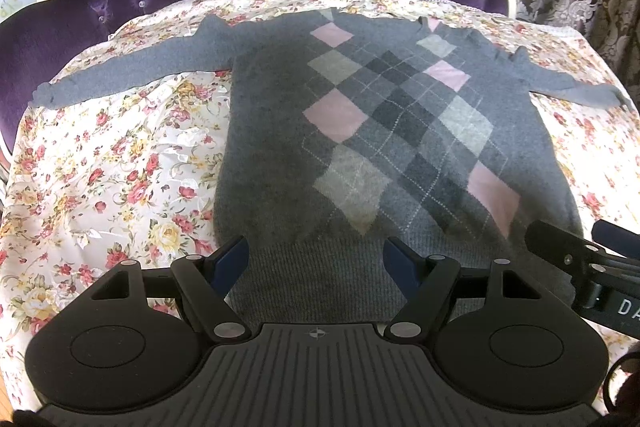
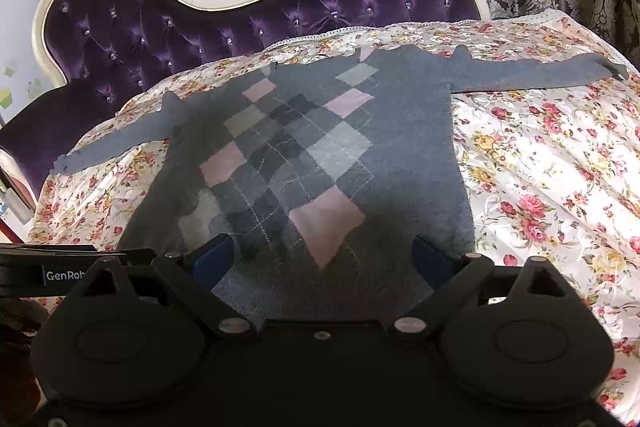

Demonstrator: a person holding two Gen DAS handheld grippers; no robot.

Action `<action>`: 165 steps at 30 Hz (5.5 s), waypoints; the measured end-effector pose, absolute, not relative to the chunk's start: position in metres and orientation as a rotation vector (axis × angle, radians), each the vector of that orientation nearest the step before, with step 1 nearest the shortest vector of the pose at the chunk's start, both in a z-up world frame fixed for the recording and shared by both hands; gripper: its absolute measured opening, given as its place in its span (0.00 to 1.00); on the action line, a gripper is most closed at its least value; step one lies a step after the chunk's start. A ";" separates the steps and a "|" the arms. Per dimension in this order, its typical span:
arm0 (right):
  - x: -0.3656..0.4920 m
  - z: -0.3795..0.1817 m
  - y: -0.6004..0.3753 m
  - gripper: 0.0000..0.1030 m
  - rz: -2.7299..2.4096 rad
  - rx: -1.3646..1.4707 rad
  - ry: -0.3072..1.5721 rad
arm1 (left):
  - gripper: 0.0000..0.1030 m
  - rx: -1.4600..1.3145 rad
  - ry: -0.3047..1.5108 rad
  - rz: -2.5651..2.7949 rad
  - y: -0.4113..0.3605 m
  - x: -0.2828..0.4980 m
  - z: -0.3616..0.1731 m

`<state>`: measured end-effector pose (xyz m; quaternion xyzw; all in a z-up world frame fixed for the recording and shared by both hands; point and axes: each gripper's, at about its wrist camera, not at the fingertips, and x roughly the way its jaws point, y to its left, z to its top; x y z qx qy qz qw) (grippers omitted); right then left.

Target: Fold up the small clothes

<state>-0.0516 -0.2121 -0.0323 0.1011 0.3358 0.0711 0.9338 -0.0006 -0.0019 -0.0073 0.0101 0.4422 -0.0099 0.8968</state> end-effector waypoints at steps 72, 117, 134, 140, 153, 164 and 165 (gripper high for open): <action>0.067 0.017 -0.341 0.98 0.017 0.302 0.609 | 0.74 -0.036 0.669 -0.127 -0.027 0.104 0.031; 0.176 -0.069 -0.641 0.77 -0.427 0.803 0.518 | 0.92 -0.009 0.763 -0.084 -0.030 0.123 -0.080; 0.194 -0.101 -0.666 0.16 -0.428 1.071 0.453 | 0.93 -0.010 0.760 -0.085 -0.030 0.123 -0.080; 0.181 -0.031 -0.646 0.16 -0.377 0.795 0.434 | 0.93 -0.012 0.759 -0.086 -0.030 0.123 -0.080; 0.218 0.127 -0.444 0.16 0.116 0.372 0.377 | 0.93 -0.020 0.752 -0.090 -0.030 0.122 -0.080; 0.274 0.058 -0.200 0.16 0.558 0.234 0.593 | 0.93 -0.037 0.742 -0.099 -0.027 0.120 -0.082; 0.274 0.045 -0.183 0.16 0.578 0.203 0.614 | 0.93 -0.037 0.742 -0.099 -0.027 0.121 -0.082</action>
